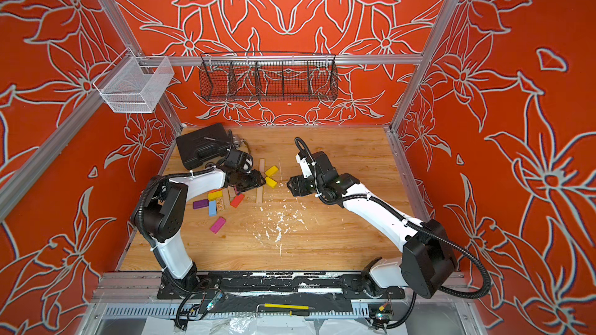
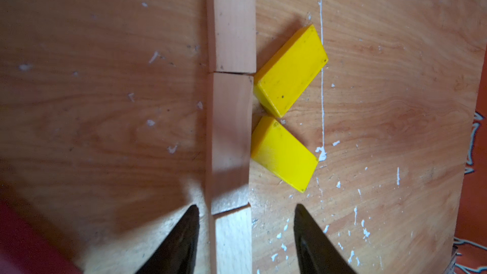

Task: Assemble the letter k with building blocks
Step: Adjust the building block at the center of the board.

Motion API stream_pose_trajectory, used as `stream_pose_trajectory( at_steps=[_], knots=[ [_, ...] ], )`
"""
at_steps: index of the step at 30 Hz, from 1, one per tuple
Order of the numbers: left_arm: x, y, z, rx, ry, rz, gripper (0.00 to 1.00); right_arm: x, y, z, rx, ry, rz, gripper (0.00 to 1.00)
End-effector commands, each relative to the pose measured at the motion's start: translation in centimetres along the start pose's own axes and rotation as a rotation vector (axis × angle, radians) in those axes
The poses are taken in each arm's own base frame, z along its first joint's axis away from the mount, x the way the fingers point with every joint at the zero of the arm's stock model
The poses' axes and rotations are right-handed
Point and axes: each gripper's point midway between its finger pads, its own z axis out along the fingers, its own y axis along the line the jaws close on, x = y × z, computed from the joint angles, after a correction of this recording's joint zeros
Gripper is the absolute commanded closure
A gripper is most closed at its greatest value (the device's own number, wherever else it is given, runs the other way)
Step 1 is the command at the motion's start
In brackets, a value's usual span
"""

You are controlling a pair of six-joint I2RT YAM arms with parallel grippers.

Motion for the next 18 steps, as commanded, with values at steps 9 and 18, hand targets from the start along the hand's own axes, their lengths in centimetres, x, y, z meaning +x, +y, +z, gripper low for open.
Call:
stream_pose_trajectory(
  at_steps=[9,18],
  knots=[
    [-0.65,-0.41,0.53,0.027,0.003,0.004,0.45,0.15,0.12,0.14,0.005,0.024,-0.016,0.25],
    [-0.74,-0.62,0.52,0.037,0.001,0.005,0.45,0.32,-0.03,0.52,0.008,0.034,-0.017,0.25]
  ],
)
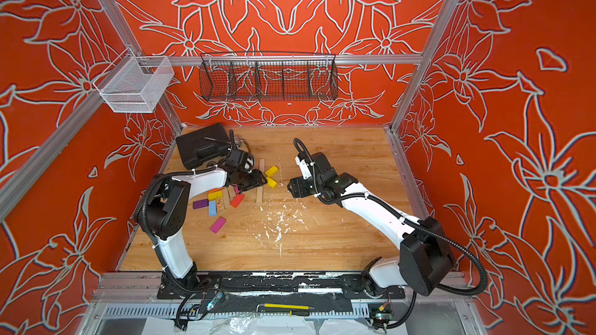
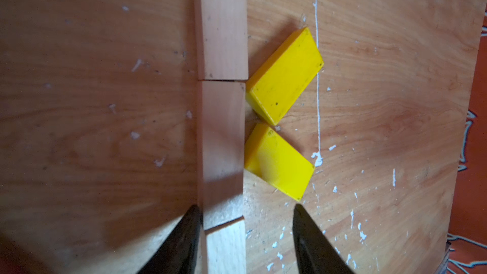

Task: Assemble the letter k with building blocks
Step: Adjust the building block at the center of the board.

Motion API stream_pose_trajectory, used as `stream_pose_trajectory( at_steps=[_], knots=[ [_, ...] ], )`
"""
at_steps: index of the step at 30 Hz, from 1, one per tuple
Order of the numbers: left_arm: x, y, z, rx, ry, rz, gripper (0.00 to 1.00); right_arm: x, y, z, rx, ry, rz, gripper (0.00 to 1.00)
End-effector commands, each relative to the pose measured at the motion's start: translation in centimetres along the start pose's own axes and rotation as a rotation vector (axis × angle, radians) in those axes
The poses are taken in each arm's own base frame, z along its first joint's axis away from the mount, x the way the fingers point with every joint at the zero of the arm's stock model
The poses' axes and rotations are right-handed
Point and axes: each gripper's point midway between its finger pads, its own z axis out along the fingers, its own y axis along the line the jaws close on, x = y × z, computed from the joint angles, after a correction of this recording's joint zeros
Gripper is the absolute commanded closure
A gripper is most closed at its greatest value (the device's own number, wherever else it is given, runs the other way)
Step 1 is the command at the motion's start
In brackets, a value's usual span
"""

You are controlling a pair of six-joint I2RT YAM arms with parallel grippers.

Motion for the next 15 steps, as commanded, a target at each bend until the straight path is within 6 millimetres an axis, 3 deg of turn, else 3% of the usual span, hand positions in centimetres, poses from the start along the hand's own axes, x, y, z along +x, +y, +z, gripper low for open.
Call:
stream_pose_trajectory(
  at_steps=[1,8,15],
  knots=[
    [-0.6,-0.3,0.0,0.017,-0.008,0.003,0.45,-0.5,0.4,-0.1,-0.006,-0.003,-0.008,0.25],
    [-0.7,-0.1,-0.2,0.001,-0.012,0.0,0.44,-0.7,0.5,-0.1,-0.01,-0.006,-0.008,0.25],
    [-1.1,-0.2,-2.0,-0.022,-0.057,0.008,0.29,-1.0,0.7,-0.4,-0.015,-0.014,-0.006,0.25]
  ],
)
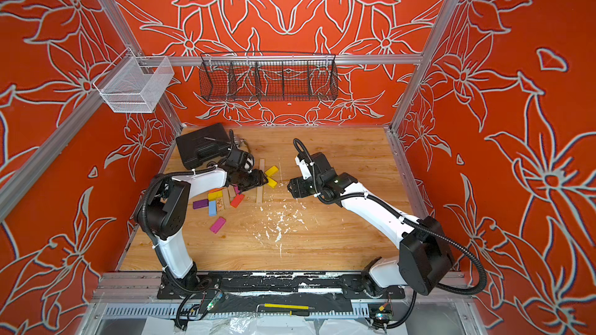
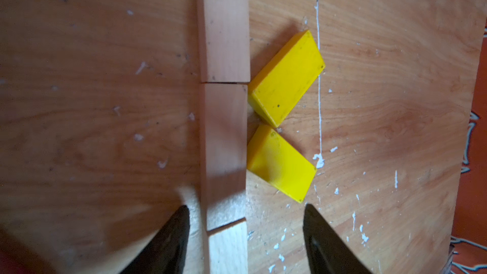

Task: Assemble the letter k with building blocks
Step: Adjust the building block at the center of the board, then pick up the building block from the center of the board.

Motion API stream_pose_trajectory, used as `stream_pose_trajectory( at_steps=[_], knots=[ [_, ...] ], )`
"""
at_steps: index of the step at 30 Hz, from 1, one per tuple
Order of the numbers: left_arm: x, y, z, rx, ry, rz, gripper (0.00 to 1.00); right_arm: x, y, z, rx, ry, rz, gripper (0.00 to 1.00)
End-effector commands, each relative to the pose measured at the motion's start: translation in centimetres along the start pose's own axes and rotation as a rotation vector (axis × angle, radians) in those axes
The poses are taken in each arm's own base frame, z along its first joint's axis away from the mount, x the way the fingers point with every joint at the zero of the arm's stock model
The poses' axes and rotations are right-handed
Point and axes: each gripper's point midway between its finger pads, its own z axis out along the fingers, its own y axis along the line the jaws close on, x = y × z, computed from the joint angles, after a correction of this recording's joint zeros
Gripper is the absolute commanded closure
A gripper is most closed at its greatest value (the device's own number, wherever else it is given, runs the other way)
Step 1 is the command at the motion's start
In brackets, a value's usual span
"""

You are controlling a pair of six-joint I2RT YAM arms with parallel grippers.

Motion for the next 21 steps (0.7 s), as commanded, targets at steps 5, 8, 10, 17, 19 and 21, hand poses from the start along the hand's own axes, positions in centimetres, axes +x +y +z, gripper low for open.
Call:
stream_pose_trajectory(
  at_steps=[5,8,10,17,19,21],
  knots=[
    [-1.6,-0.7,-6.0,-0.044,-0.145,0.011,0.25,-1.5,0.9,-1.0,-0.022,-0.042,0.01,0.25],
    [-1.1,0.0,-9.3,-0.107,-0.201,-0.003,0.24,-1.8,0.8,-1.4,-0.013,-0.061,0.024,0.25],
    [-0.2,1.0,-11.6,-0.162,-0.229,-0.027,0.25,-1.9,0.7,-1.8,-0.002,-0.068,0.034,0.25],
    [6.5,5.5,-16.4,-0.362,-0.112,0.015,0.28,-1.9,1.1,-2.3,-0.023,-0.075,0.03,0.25],
    [7.8,6.3,-17.1,-0.404,-0.066,0.04,0.29,-2.0,1.3,-2.3,-0.031,-0.079,0.025,0.25],
    [8.9,6.6,-17.1,-0.405,-0.023,0.096,0.3,-2.0,1.4,-2.1,-0.038,-0.078,0.022,0.24]
  ],
)
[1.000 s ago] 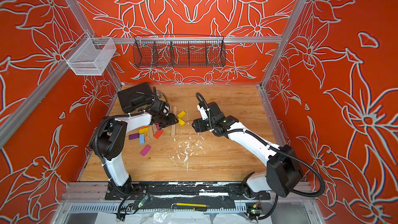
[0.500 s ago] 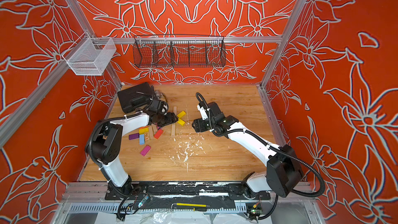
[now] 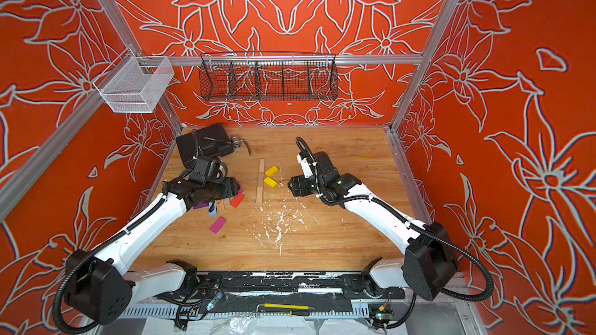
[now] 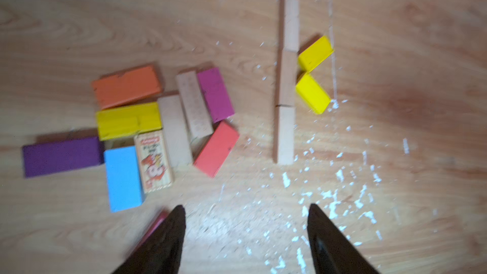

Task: Assemble the letter k with building blocks
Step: Pick up the building block from the center of the board.

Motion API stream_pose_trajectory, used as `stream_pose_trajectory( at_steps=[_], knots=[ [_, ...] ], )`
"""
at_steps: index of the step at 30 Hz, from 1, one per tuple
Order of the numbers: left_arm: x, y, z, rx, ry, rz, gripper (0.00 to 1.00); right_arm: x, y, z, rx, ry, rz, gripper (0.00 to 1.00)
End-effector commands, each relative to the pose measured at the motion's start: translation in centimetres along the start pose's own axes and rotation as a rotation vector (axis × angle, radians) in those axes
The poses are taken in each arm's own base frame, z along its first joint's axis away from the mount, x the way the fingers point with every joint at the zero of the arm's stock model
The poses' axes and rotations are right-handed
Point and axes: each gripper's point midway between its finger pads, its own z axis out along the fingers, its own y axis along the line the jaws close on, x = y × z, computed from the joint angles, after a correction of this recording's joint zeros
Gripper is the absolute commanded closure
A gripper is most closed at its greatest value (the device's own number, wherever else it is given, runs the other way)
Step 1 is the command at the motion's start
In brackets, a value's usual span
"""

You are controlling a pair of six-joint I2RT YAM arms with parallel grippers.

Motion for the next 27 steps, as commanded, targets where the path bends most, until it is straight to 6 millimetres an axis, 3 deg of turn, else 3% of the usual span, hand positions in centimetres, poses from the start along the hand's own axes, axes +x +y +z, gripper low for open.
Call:
stream_pose_trajectory(
  at_steps=[1,5,18,27],
  knots=[
    [3.9,2.7,-0.2,-0.095,0.145,0.113,0.31,-1.2,1.0,-0.7,-0.033,-0.036,0.005,0.25],
    [4.4,2.2,1.1,-0.058,0.178,0.196,0.33,-1.0,1.2,-0.5,-0.045,-0.026,0.003,0.25],
    [2.4,0.5,5.7,-0.059,0.267,0.213,0.39,-0.3,1.0,-1.6,-0.048,-0.046,0.005,0.24],
    [1.9,1.1,8.8,-0.11,0.298,0.281,0.44,-0.4,1.0,-1.9,-0.039,-0.045,0.0,0.24]
  ],
)
